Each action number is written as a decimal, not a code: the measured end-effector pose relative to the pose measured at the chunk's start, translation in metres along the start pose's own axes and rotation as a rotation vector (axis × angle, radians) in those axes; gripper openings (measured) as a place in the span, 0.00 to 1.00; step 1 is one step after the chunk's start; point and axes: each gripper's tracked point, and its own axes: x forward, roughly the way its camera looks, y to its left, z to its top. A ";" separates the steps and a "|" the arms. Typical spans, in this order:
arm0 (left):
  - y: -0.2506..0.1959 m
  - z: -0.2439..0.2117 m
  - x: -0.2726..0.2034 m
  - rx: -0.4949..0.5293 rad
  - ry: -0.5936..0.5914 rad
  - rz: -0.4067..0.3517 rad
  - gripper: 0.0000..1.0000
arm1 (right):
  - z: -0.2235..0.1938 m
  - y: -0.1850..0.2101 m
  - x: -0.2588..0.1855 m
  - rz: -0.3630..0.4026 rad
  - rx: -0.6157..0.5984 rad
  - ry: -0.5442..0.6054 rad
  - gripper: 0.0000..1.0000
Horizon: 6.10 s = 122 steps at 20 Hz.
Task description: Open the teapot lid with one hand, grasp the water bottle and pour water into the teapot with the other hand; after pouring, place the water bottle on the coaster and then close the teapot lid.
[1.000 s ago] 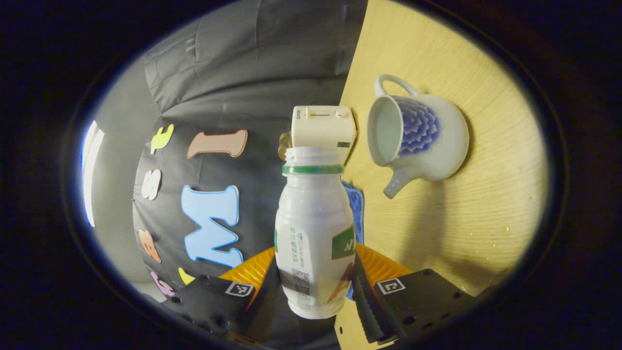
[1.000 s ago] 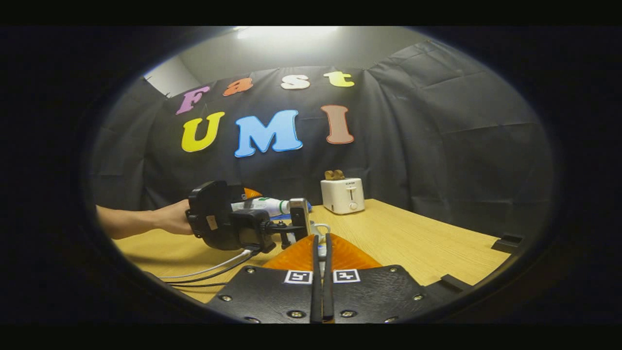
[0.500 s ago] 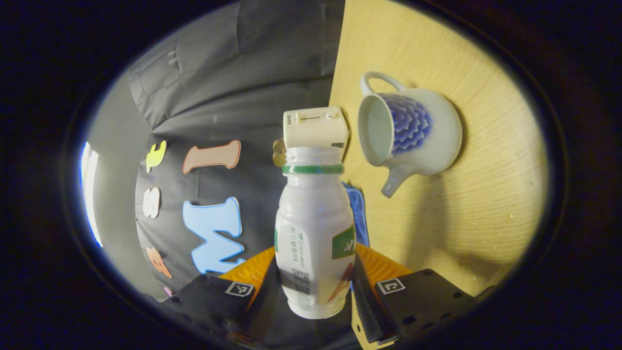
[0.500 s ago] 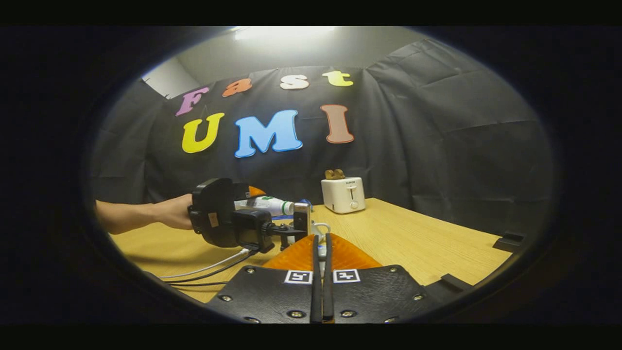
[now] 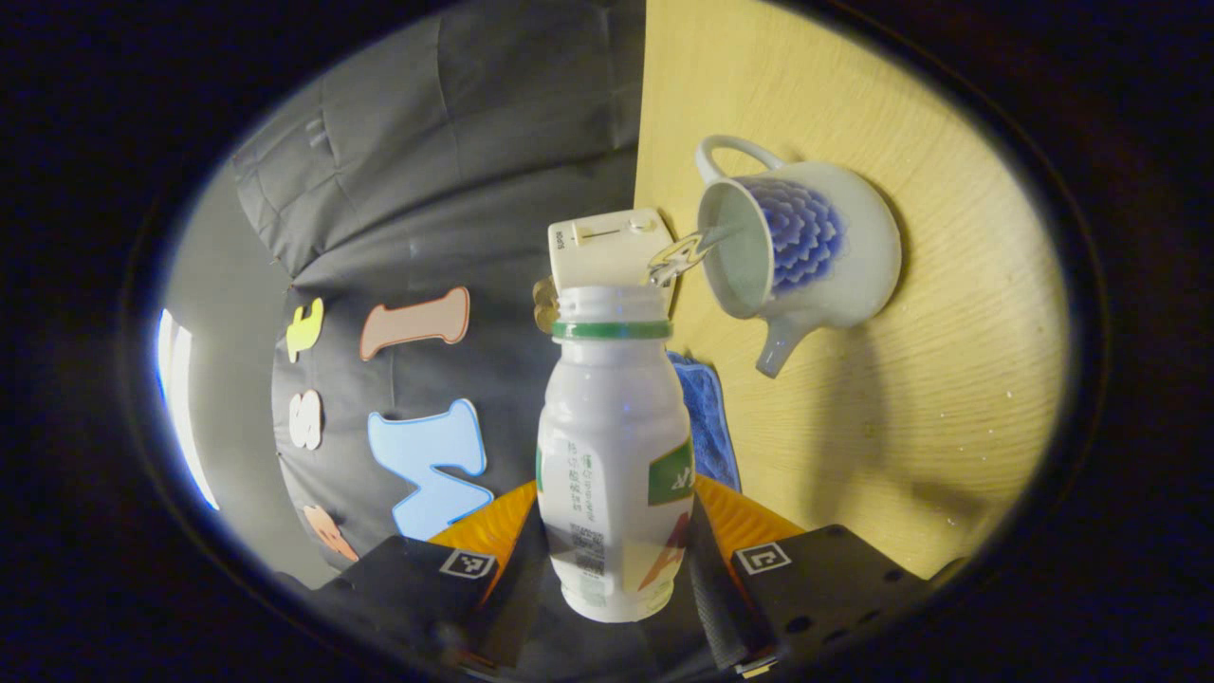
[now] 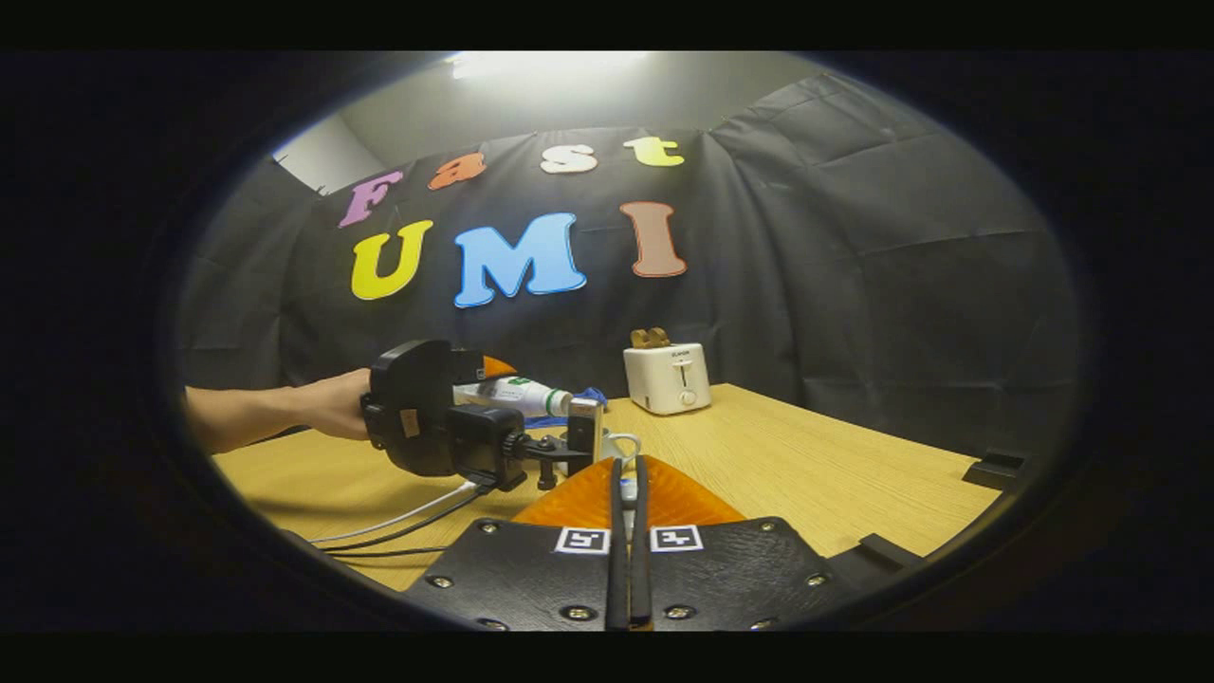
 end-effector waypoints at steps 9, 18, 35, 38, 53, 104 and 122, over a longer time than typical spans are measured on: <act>0.007 -0.003 0.003 0.054 0.000 0.015 0.77 | 0.001 0.002 -0.001 0.003 -0.005 0.001 0.01; 0.011 0.000 0.003 0.095 -0.009 0.033 0.83 | 0.001 0.002 -0.002 0.007 0.004 0.006 0.01; 0.020 0.006 0.005 0.192 -0.021 0.047 0.83 | -0.005 -0.006 -0.004 -0.011 0.016 0.024 0.01; 0.019 0.008 0.005 0.205 -0.024 0.045 0.83 | -0.005 -0.007 -0.004 -0.010 0.017 0.026 0.01; 0.028 0.019 0.004 0.307 -0.059 0.063 0.77 | -0.005 -0.011 -0.004 -0.018 0.016 0.025 0.01; -0.033 -0.056 -0.028 -0.726 0.017 -0.047 0.83 | 0.007 0.012 0.058 0.039 -0.135 0.083 0.01; -0.016 -0.131 -0.084 -1.364 0.052 0.038 0.71 | 0.009 0.062 0.176 0.106 -0.186 0.132 0.01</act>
